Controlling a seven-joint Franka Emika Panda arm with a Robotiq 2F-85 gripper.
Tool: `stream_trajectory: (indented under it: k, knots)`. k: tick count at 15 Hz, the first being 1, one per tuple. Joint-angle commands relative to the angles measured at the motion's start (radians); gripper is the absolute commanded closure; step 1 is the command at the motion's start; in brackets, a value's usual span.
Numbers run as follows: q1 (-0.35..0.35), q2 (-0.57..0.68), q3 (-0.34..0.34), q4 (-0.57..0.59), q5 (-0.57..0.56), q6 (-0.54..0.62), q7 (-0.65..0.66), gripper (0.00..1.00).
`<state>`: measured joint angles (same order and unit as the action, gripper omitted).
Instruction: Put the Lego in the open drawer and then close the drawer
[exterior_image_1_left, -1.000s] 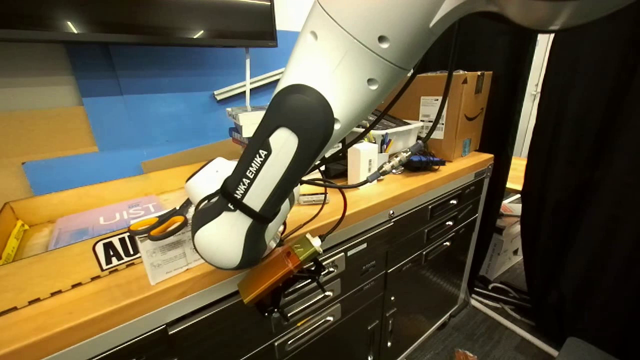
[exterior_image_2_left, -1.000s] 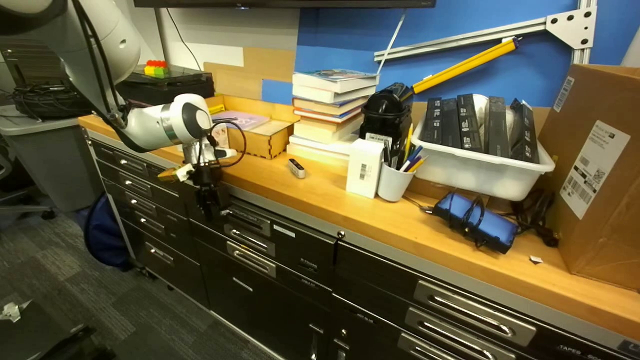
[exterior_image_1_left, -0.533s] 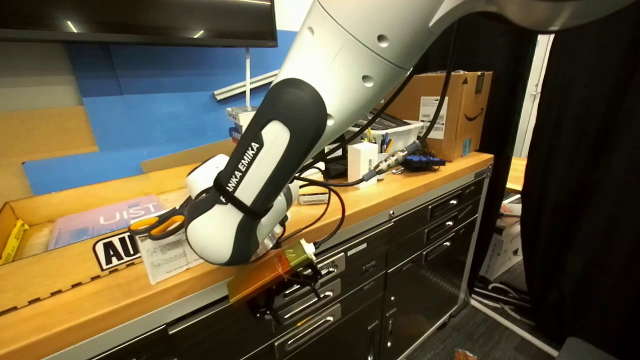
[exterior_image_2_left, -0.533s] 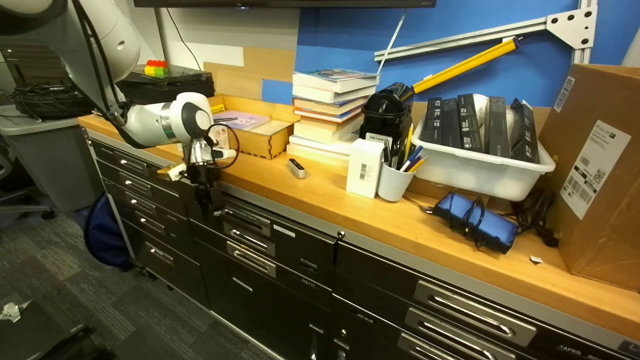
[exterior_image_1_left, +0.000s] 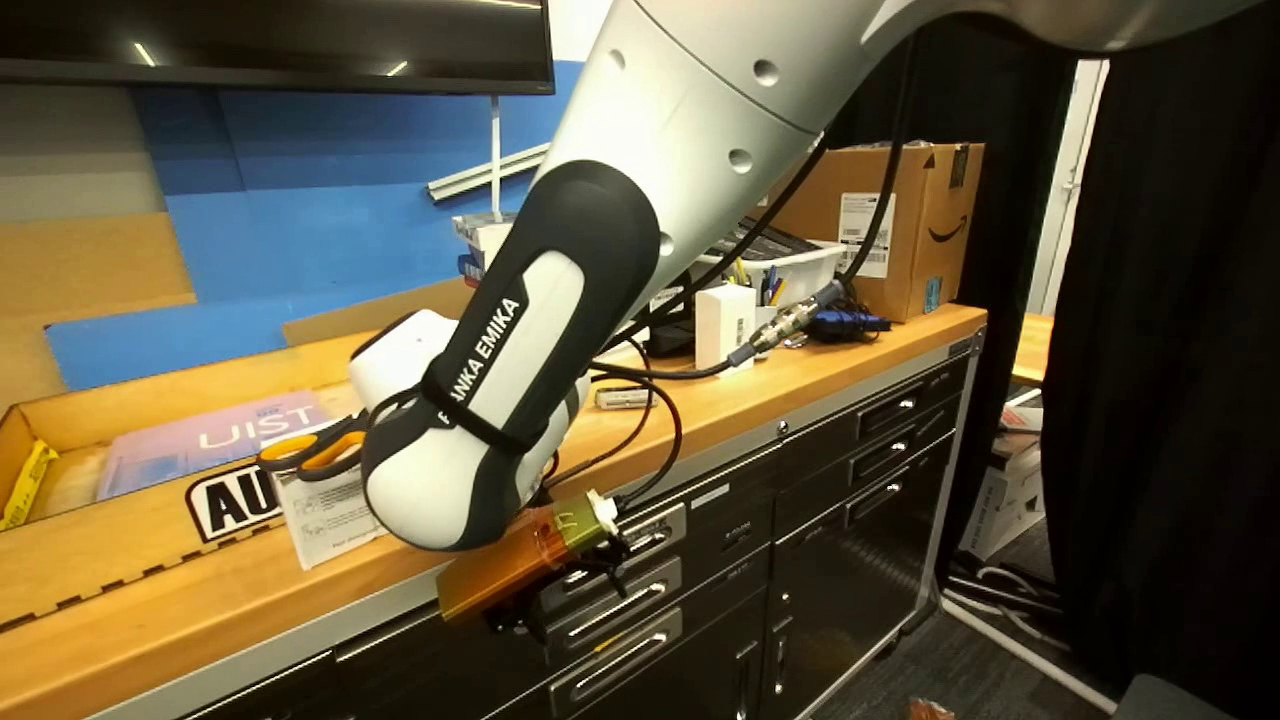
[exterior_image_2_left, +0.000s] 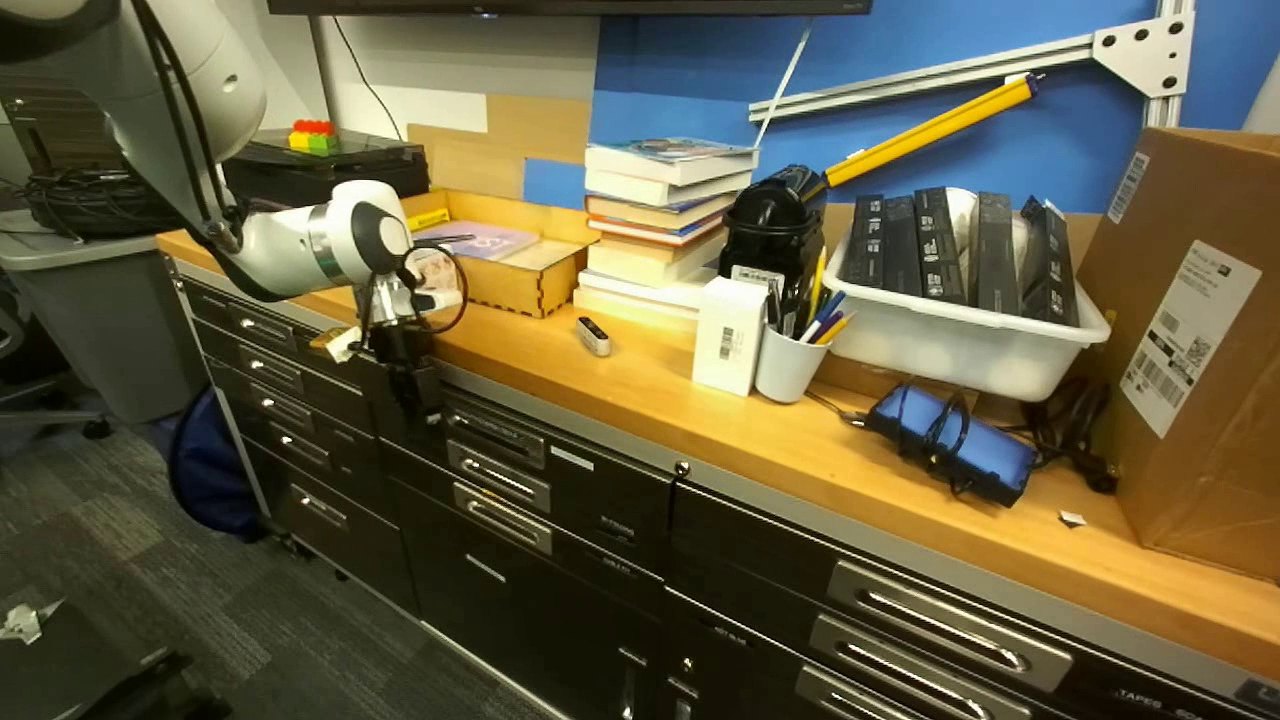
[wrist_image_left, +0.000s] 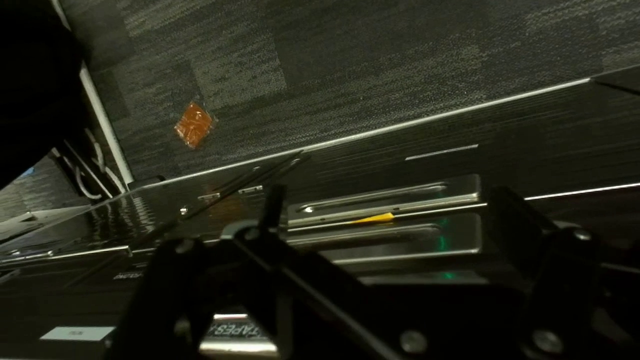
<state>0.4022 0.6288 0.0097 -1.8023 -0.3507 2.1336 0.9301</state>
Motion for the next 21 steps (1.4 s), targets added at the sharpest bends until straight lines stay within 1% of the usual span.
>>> stream_trajectory:
  k: [1,6,13,16,17,18,19,21]
  knots:
    - [0.033,-0.013,-0.022,0.036,-0.078,0.093,0.045,0.0]
    - [0.064,-0.042,-0.027,-0.016,-0.167,0.208,0.074,0.0]
    - [0.085,-0.066,-0.058,-0.074,-0.277,0.368,0.11,0.0]
    - [0.088,-0.082,-0.069,-0.098,-0.306,0.408,0.139,0.0]
    - [0.064,-0.097,-0.046,-0.104,-0.27,0.37,0.088,0.0]
    - [0.019,-0.135,-0.008,-0.117,-0.192,0.317,0.011,0.0]
    - [-0.014,-0.164,0.015,-0.127,-0.126,0.286,-0.047,0.0]
    - [-0.077,-0.21,0.071,-0.128,0.054,0.159,-0.205,0.0]
